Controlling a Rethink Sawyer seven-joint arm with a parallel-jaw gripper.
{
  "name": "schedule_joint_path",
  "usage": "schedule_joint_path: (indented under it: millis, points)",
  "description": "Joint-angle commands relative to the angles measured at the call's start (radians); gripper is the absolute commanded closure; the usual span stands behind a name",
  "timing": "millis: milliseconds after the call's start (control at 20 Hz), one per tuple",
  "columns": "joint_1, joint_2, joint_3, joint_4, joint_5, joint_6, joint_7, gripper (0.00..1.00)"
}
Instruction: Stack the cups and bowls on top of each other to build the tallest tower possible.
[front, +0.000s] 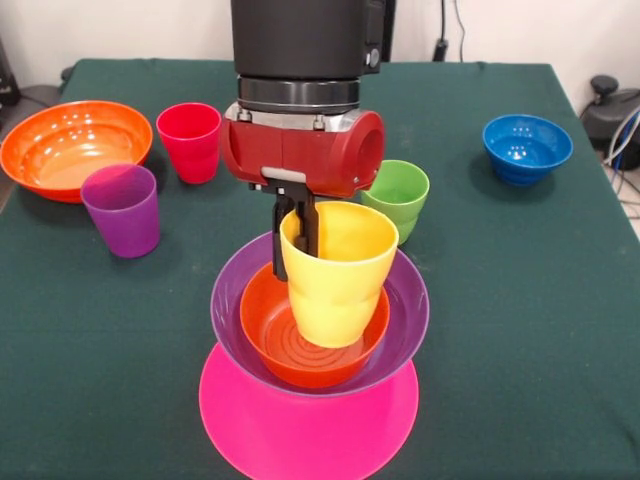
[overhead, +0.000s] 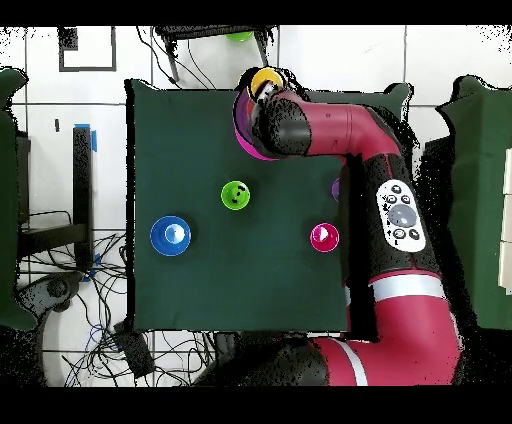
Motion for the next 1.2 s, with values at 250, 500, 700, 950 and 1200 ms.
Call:
schedule_joint_path:
  millis: [250,500,700,950,1200]
  points:
    - [-0.002,0.069,-0.039,0.063,-0.066,0.013,-0.059,1.0]
    - [-0.001,0.073,-0.04,0.061,-0.062,0.018,-0.061,1.0]
    - [-0.005,0.077,-0.036,0.062,-0.051,0.032,-0.069,1.0]
    - [-0.004,0.077,-0.034,0.063,-0.044,0.04,-0.07,1.0]
    - [-0.01,0.074,-0.021,0.068,-0.035,0.048,-0.082,1.0]
